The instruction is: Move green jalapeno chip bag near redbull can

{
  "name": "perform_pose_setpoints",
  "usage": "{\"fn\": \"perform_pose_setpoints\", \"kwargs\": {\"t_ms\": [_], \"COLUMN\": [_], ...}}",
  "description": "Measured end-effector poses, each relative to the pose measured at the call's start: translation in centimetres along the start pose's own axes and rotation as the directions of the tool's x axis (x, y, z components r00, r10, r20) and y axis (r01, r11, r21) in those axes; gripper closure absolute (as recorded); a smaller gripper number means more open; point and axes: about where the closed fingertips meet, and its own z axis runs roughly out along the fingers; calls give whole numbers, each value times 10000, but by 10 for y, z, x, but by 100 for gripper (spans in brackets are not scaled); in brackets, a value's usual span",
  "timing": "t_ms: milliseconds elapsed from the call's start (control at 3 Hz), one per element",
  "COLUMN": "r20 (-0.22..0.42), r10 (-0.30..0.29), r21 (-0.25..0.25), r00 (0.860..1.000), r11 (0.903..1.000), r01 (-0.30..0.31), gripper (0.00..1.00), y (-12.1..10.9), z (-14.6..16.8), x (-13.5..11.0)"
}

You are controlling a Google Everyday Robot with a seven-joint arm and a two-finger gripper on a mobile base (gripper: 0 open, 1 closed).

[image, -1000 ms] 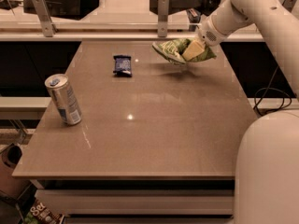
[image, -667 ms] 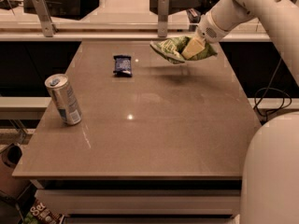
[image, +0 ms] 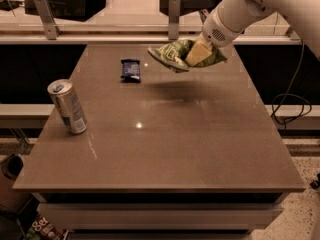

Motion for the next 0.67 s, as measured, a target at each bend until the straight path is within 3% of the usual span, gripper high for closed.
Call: {"fn": "perform_pose_setpoints", "kwargs": {"t_ms": [667], "r20": [8], "r10": [-172], "r21": [197], "r00": [9999], "r11": [9997], "r01": [172], "gripper": [100], "y": [82], "z": [-14], "x": [-2]}}
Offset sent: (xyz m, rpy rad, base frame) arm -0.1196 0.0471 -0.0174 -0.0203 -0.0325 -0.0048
